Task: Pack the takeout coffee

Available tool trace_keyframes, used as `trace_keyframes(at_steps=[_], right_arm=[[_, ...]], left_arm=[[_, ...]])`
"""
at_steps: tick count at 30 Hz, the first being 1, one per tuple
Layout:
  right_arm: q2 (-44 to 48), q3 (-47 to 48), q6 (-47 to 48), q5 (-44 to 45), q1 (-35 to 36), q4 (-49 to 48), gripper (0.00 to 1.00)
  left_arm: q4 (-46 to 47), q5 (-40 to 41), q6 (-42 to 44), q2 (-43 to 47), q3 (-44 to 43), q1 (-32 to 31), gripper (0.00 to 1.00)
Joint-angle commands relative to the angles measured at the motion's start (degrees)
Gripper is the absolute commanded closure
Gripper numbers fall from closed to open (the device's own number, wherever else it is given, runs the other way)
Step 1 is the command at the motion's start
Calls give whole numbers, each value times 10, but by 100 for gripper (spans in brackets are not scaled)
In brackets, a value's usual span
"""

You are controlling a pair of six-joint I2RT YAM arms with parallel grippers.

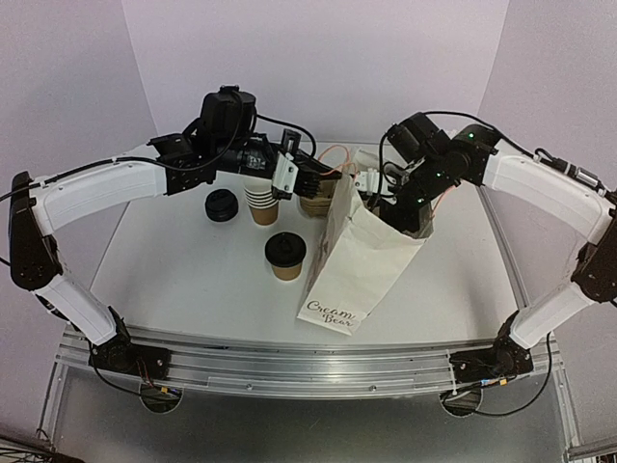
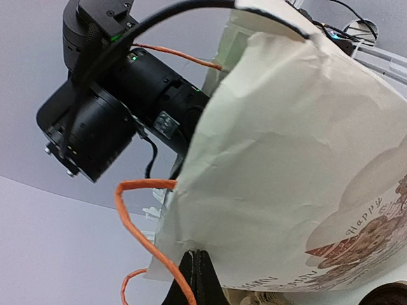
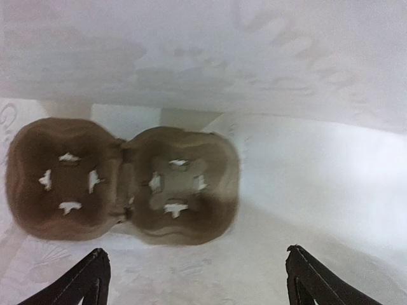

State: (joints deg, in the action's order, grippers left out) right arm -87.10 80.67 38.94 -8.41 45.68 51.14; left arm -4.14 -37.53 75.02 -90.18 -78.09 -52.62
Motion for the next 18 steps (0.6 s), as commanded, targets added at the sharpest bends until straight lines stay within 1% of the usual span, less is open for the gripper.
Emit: trace_keyframes(at_steps=[1,3,6,12,15,18], right_arm=[[19,21,1,-13,4,0,9],[18,7,11,15,4,2,10],[13,-21,28,83,4,4,10],[-18,-38,37,188,3,6,9],[-26,-52,37,205,-1,7,9],[-12,-65,23,173,-19,7,9]], left_arm=[[23,9,-28,25,18,2,100],[38,11,-29,27,26,2,100],[37,13,-18,27,29,2,100],[24,13,34,31,54,2,100],[3,23,51,37,64,4,100],[-30,27,61,46,65,10,100]])
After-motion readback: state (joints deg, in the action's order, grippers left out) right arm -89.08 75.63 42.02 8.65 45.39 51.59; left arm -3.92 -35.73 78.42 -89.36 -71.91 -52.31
